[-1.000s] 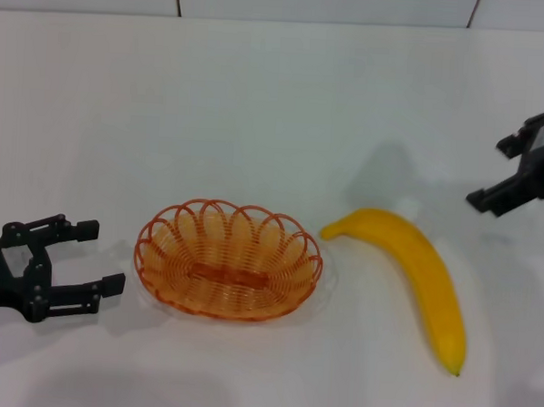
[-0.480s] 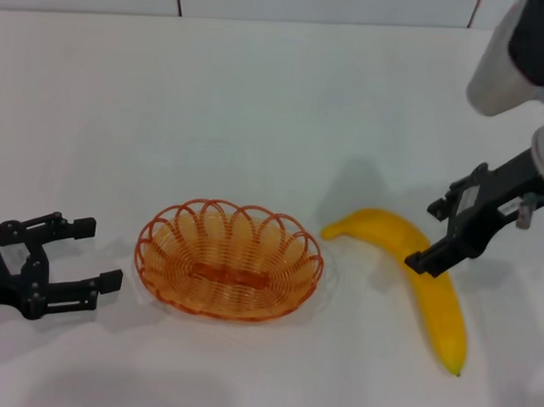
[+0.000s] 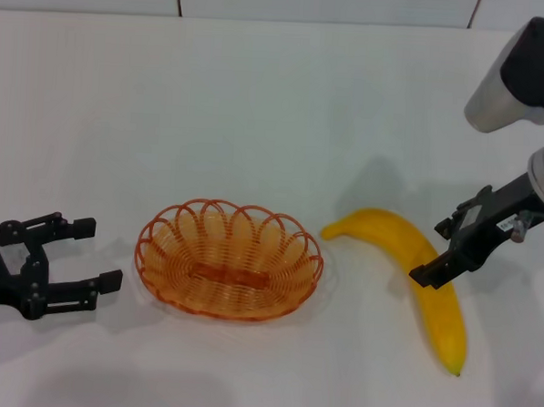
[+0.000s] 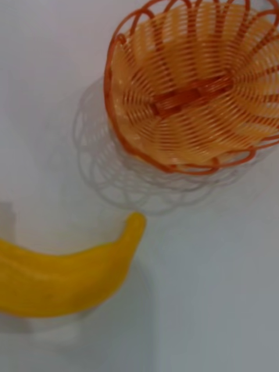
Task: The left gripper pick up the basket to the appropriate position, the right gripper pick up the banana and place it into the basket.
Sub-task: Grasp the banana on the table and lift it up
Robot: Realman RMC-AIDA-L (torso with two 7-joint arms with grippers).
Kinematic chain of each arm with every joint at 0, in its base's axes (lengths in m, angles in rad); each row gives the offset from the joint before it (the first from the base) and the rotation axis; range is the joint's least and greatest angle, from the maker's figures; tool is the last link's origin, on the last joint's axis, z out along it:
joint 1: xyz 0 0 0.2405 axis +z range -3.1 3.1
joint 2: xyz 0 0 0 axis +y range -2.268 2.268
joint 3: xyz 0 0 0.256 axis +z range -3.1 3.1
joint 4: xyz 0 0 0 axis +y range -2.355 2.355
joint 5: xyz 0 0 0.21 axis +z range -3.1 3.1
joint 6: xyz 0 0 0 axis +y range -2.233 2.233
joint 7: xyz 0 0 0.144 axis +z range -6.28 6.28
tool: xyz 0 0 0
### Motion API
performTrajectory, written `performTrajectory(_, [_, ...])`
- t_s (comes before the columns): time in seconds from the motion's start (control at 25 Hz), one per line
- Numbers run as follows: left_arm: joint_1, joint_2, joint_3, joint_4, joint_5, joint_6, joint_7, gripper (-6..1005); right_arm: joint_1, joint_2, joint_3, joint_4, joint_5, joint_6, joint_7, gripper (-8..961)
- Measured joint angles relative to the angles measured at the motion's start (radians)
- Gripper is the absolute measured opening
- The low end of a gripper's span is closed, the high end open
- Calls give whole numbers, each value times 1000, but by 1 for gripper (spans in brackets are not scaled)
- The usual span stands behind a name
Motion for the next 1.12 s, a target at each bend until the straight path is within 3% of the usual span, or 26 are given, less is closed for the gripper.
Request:
performTrajectory(0.24, [1, 0, 0, 0, 0, 1, -1, 869, 7, -1, 2, 61, -2, 40, -1, 830])
performTrajectory(1.12, [1, 0, 0, 0, -3, 2, -6, 868, 14, 2, -8, 89, -50, 70, 29, 766])
